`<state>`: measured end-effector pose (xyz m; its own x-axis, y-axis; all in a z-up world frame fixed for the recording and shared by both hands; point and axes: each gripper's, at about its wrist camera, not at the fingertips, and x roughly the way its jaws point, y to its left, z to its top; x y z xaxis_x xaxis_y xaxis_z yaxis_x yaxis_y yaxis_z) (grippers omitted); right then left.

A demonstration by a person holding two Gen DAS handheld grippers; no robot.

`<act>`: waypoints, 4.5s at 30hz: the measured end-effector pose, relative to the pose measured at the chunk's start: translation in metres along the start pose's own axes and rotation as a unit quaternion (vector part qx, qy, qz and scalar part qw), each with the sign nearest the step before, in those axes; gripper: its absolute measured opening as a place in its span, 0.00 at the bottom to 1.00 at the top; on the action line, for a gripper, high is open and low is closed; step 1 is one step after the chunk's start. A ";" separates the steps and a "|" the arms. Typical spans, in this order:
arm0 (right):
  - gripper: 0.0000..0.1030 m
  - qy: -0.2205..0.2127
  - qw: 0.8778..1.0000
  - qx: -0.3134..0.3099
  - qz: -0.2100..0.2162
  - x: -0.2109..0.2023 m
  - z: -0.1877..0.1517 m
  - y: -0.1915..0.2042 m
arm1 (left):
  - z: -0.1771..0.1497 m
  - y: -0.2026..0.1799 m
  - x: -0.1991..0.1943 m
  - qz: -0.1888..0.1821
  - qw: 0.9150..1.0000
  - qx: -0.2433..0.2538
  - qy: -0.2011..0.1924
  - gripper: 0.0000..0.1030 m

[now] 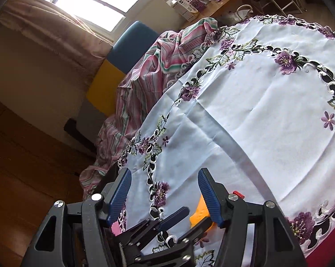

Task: Organize rigid objects
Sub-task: 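Grasp the yellow toy with the left gripper while the right gripper grasps the red block, then carry the yellow toy into the tray and open the left gripper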

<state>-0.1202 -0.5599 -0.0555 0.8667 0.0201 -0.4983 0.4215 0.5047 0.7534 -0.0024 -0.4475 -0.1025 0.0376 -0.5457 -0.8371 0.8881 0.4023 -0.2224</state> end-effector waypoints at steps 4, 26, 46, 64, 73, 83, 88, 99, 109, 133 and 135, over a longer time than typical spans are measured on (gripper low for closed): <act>0.62 0.000 1.000 -0.001 -0.002 0.000 0.000 0.001 | 0.000 0.004 0.008 0.006 1.000 -0.001 -0.002 0.28; 0.60 0.088 0.979 0.009 -0.183 0.032 -0.003 -0.007 | -0.060 0.054 -0.078 0.036 0.993 -0.092 -0.058 0.28; 0.14 0.218 0.914 -0.049 -0.339 0.089 -0.017 -0.011 | -0.098 0.081 -0.146 0.048 0.983 -0.128 -0.120 0.28; 0.14 0.208 0.900 -0.287 -0.255 0.152 -0.074 0.067 | -0.158 0.143 -0.226 0.200 0.943 -0.214 -0.159 0.28; 0.14 0.206 0.896 -0.294 -0.260 0.152 -0.074 0.068 | -0.178 0.155 -0.237 0.232 0.931 -0.236 -0.156 0.28; 0.14 0.207 0.895 -0.298 -0.261 0.153 -0.074 0.068 | -0.193 0.165 -0.243 0.236 0.926 -0.252 -0.153 0.28; 0.14 0.207 0.894 -0.300 -0.261 0.153 -0.075 0.068 | -0.198 0.167 -0.243 0.238 0.925 -0.256 -0.151 0.28; 0.14 0.206 0.893 -0.302 -0.261 0.152 -0.074 0.068 | -0.211 0.174 -0.247 0.234 0.922 -0.269 -0.149 0.28; 0.14 0.196 0.895 -0.307 -0.258 0.150 -0.073 0.071 | -0.234 0.185 -0.266 0.243 0.910 -0.296 -0.157 0.28; 0.14 0.174 0.909 -0.304 -0.225 0.140 -0.068 0.080 | -0.228 0.184 -0.245 0.142 0.934 -0.292 -0.150 0.28; 0.14 0.172 0.911 -0.303 -0.222 0.140 -0.067 0.080 | -0.224 0.186 -0.236 0.153 0.935 -0.288 -0.140 0.28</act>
<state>0.0166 -0.4583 -0.0935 0.4675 -0.0852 -0.8799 0.3950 0.9106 0.1216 0.0511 -0.0797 -0.0584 0.4403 -0.4792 -0.7592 0.4257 0.8560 -0.2934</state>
